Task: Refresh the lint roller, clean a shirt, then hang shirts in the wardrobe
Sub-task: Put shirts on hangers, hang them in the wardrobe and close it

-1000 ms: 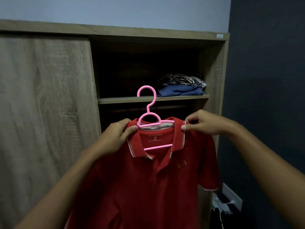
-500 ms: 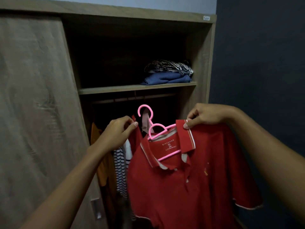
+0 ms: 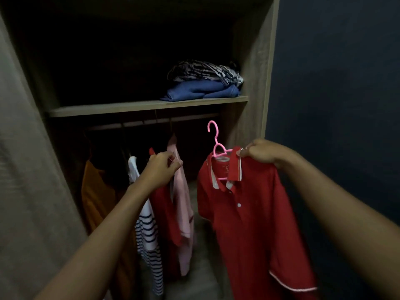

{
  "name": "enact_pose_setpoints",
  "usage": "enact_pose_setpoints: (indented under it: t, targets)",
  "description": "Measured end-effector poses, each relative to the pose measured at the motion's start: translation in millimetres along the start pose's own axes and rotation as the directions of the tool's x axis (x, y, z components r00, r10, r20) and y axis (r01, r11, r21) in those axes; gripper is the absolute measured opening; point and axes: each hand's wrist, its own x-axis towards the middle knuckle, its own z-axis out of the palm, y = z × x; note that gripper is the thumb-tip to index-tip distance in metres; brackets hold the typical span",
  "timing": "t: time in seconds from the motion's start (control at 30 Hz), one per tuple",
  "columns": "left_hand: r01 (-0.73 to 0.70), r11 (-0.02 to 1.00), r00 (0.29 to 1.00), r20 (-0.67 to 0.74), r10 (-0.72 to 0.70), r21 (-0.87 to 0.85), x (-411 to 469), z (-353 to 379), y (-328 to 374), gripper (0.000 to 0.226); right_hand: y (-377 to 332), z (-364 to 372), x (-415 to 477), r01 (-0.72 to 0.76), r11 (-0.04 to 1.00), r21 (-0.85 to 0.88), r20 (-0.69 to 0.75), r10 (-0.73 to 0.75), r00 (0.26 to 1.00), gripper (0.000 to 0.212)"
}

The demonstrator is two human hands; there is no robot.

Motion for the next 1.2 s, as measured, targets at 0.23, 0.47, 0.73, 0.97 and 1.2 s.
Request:
enact_pose_setpoints:
  t: [0.23,0.47,0.73,0.97,1.2]
  targets:
    - [0.151,0.988,0.988,-0.047,-0.149,0.033,60.3,42.6,-28.8,0.031,23.9,49.1,89.7,-0.003,0.932,0.363,-0.058,0.025,0.998,0.037]
    - [0.282,0.955,0.96,-0.031,-0.28,0.093,107.9,81.1,-50.3,0.044,35.1,92.8,170.0,0.146,0.975,0.165,-0.262,-0.099,0.96,0.04]
    - [0.304,0.926,0.951,-0.013,-0.309,0.225,124.9,102.3,-61.5,0.038,38.0,111.7,218.5,0.187,0.967,0.171,-0.333,-0.122,0.935,0.025]
    - [0.302,0.91,0.95,-0.006,-0.313,0.286,129.0,108.7,-61.2,0.048,39.3,118.2,236.5,0.142,0.978,0.156,-0.304,-0.089,0.948,0.034]
    - [0.285,0.917,0.956,-0.016,-0.292,0.279,129.0,109.2,-59.8,0.043,42.0,114.4,235.3,0.122,0.989,0.085,-0.274,-0.094,0.957,0.037]
